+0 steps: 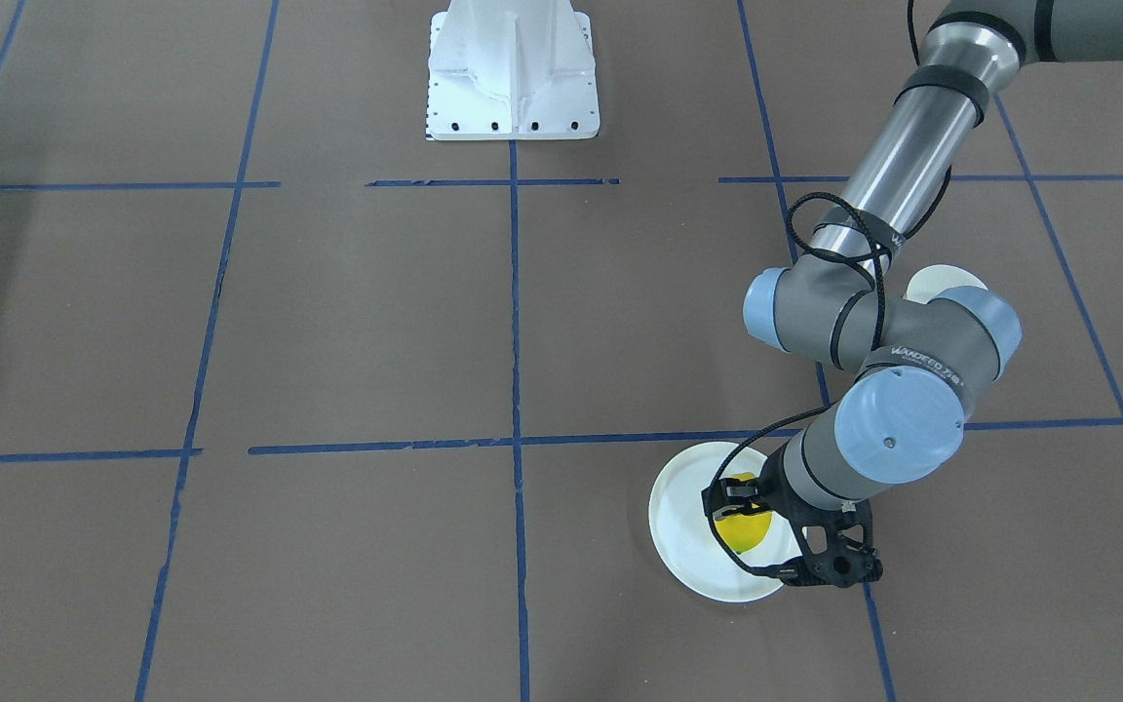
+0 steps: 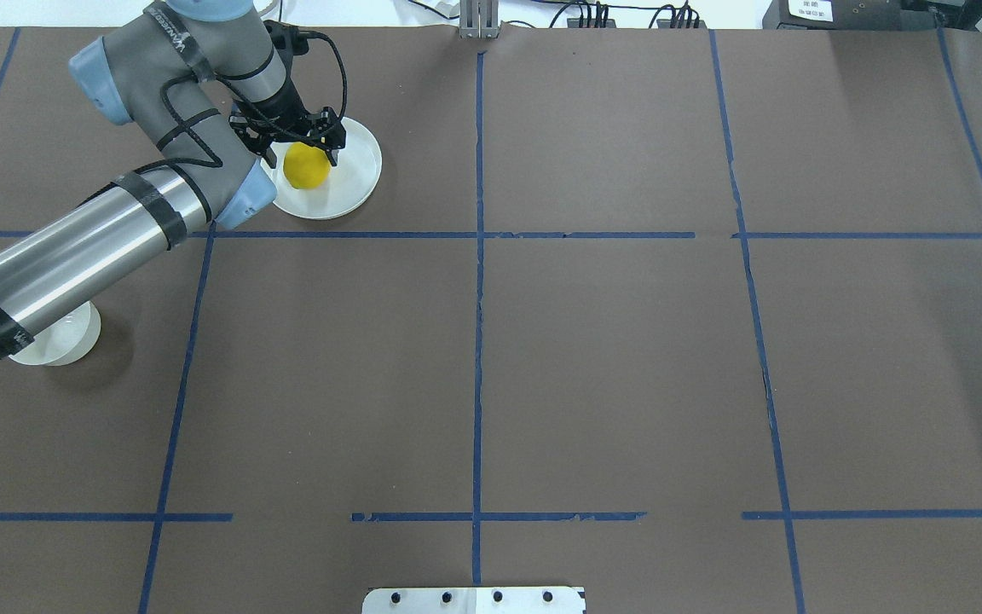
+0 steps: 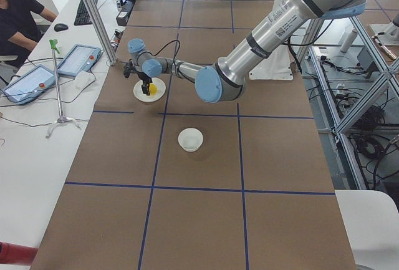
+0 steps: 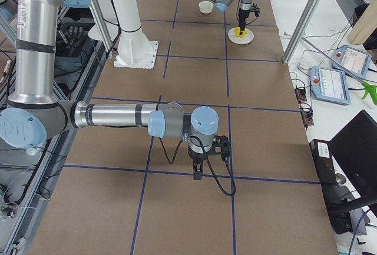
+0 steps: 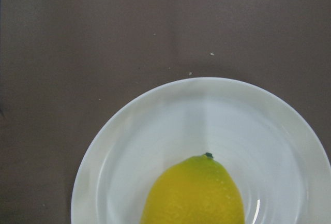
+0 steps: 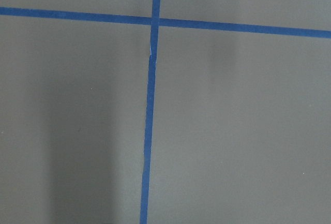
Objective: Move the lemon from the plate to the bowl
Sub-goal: 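Lower the left gripper and close it around the lemon, then lift the lemon with the left gripper and carry it over the white bowl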
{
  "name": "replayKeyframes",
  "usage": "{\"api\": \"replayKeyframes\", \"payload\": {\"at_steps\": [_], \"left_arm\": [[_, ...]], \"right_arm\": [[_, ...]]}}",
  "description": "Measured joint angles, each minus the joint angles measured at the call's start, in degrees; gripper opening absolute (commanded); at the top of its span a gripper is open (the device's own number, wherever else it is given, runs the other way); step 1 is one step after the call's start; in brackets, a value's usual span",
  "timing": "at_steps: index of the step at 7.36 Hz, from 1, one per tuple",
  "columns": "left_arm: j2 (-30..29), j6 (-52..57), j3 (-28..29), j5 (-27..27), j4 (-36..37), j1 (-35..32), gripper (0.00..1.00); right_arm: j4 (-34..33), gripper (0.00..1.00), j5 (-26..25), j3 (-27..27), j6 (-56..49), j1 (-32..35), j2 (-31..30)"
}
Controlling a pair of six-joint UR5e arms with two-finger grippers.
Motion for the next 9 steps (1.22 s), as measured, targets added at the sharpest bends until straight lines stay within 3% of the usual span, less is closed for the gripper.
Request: {"api": "replayKeyframes", "payload": {"at_steps": [1,2,4,7,9], "left_arm": [[-0.02,-0.11,0.8,0.0,-0.8,0.19,1.0],[-0.03,-0.15,1.38,0.0,-1.44,0.34,0.82],[-0.04,-0.19,1.82,-0.05,-2.0,0.43,0.01],[-0.57,-0.48,0.6,-0.65,-1.44,-0.76,0.0],[0.53,-0.11,-5.28,-2.71,2.92,-3.55,0.0]], "right_arm": [[0.0,1.0,0.0,0.0,0.0,0.0,0.0],[0.0,1.0,0.0,0.0,0.0,0.0,0.0],[0.0,1.0,0.04,0.0,0.0,0.0,0.0],[0.0,1.0,0.0,0.0,0.0,0.0,0.0],[0.0,1.0,0.0,0.0,0.0,0.0,0.0]]}}
